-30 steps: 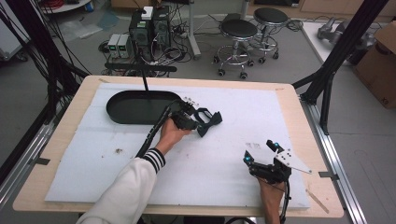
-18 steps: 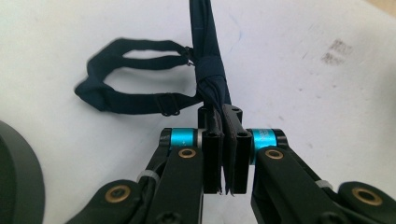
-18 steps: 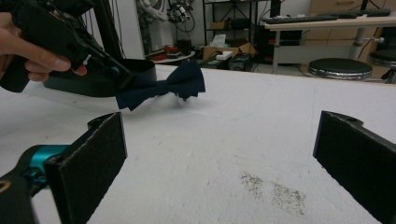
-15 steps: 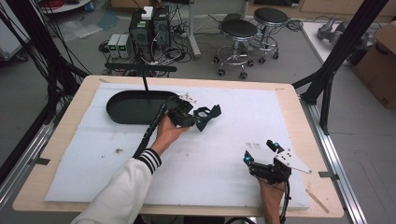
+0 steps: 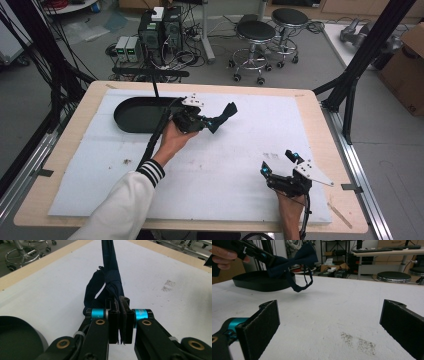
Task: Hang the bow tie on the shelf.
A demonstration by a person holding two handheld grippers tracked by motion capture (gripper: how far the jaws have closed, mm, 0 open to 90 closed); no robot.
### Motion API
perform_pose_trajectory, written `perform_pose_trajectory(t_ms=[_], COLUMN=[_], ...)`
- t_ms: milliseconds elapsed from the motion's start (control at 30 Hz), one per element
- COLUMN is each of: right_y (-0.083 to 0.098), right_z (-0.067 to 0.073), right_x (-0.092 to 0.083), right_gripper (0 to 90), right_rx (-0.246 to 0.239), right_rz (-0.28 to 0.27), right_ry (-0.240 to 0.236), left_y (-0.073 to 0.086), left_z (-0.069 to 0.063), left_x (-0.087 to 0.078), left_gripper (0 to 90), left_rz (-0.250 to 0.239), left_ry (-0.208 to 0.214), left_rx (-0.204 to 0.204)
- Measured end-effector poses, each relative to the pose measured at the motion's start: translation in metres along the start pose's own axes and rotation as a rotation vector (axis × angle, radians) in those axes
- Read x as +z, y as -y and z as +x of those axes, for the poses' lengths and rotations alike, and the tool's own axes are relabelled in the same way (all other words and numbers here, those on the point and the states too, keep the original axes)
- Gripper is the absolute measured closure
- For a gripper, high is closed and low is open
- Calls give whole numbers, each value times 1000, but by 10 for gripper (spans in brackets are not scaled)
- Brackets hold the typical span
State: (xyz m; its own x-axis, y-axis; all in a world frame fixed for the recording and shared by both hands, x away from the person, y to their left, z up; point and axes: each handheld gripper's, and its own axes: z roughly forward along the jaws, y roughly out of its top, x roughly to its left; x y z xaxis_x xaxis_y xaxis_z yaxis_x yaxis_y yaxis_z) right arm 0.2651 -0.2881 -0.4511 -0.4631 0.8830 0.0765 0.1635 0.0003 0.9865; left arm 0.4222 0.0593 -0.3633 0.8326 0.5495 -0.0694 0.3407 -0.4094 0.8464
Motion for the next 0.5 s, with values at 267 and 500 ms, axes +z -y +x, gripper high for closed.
perform_pose_trajectory(t_ms=[267, 500], right_y=[0, 0], right_z=[0, 1], right_x=[0, 0], right_gripper=[16, 16], right_rx=[0, -1], right_rz=[1, 1], right_ry=[2, 3], left_y=[0, -4], left_z=[8, 14], left_x=[-19, -41], left_gripper=[872, 873], left_rz=[-42, -94], left_ry=[-18, -43], left_rx=[-29, -23])
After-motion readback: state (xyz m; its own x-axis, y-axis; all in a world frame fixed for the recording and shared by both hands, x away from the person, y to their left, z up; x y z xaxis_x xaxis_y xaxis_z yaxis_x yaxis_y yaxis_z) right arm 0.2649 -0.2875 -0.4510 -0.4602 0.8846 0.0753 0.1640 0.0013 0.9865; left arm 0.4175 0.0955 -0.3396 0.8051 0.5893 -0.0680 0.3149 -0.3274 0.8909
